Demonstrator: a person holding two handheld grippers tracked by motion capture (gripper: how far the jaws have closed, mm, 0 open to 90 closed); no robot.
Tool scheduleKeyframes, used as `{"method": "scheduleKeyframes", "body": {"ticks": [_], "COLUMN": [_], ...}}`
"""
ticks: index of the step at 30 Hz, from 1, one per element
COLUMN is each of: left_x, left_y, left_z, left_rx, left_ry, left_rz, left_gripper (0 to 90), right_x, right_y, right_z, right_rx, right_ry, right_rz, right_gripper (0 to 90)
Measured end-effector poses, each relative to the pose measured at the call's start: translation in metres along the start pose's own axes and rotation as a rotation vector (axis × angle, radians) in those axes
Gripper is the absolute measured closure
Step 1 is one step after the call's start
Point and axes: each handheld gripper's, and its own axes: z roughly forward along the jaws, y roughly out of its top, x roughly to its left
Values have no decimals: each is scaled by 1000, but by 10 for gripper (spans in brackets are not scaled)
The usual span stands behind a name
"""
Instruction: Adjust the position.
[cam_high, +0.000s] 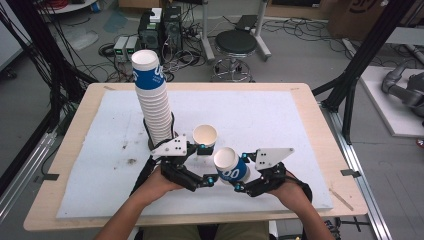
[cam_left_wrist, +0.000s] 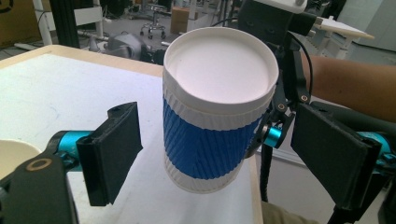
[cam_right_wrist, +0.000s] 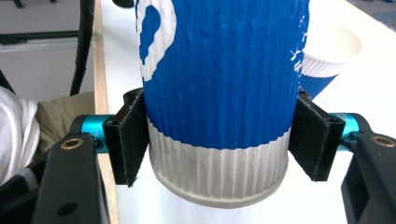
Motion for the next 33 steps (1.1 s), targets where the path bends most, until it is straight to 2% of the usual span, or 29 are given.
{"method": "scheduleKeyframes", "body": {"ticks": [8, 13, 19, 25, 33], "left_x": [0, -1, -1, -1, 1], "left_y": [7, 13, 17, 19, 16], "left_z": [1, 7, 16, 22, 27], "left_rx": [29, 97, 167, 223, 286], "left_ry": [4, 7, -6, -18, -28], "left_rz": [10, 40, 63, 71, 60], "left_gripper": [161, 161, 161, 163, 189], "right_x": [-2, -1, 0, 1, 4], "right_y": [3, 6, 11, 16, 22], "right_z": [0, 4, 9, 11, 13], "right_rx": [58, 119, 164, 212, 277], "right_ry": [0, 6, 19, 25, 25], "right_rz": [-30, -73, -107, -152, -204], "right_gripper": [292, 292, 292, 292, 292]}}
